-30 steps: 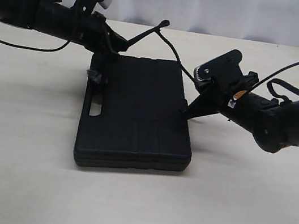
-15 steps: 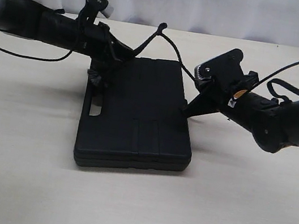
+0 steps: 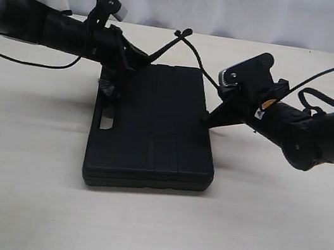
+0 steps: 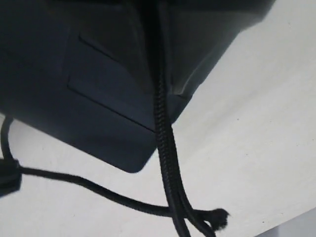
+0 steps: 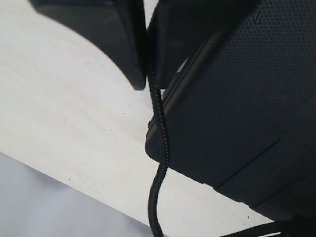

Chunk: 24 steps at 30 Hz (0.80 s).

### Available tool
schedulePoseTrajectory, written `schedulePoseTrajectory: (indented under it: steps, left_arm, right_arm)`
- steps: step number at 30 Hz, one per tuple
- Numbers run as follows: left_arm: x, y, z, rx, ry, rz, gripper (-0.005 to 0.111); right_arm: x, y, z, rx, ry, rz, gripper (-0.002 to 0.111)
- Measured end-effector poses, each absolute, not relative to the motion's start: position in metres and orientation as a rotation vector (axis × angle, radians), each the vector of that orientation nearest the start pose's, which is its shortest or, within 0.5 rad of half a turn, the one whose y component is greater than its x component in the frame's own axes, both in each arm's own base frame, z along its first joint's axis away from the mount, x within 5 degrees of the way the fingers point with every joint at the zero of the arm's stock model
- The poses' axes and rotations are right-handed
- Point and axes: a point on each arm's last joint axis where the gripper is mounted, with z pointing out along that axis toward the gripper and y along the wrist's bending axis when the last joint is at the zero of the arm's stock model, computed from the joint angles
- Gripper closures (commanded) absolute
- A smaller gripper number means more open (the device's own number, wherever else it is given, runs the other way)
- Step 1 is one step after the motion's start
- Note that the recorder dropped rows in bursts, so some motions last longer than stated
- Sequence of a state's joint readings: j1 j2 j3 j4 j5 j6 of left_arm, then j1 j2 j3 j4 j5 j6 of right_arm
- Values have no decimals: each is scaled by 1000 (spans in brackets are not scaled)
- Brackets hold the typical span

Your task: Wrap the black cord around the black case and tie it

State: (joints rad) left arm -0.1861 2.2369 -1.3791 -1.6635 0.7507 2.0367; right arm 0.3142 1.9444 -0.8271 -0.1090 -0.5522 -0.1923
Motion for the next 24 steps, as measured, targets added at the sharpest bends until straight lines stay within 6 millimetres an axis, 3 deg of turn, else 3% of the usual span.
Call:
schedulePoseTrajectory:
  steps: [6, 12, 18, 24]
  left_arm:
    - [433, -145, 125, 692, 1991, -959, 107]
    - [431, -130, 143, 761, 1850, -1177, 107]
    - [432, -108, 140, 835, 1880, -1133, 107]
    - [429, -105, 134, 962, 1888, -1061, 107]
  right_arm:
    - [348, 119, 127, -637, 1942, 77, 104]
    - [348, 119, 127, -637, 1942, 78, 104]
    - [344, 118, 127, -652, 1951, 77, 104]
    - [331, 115, 139, -679, 1915, 77, 104]
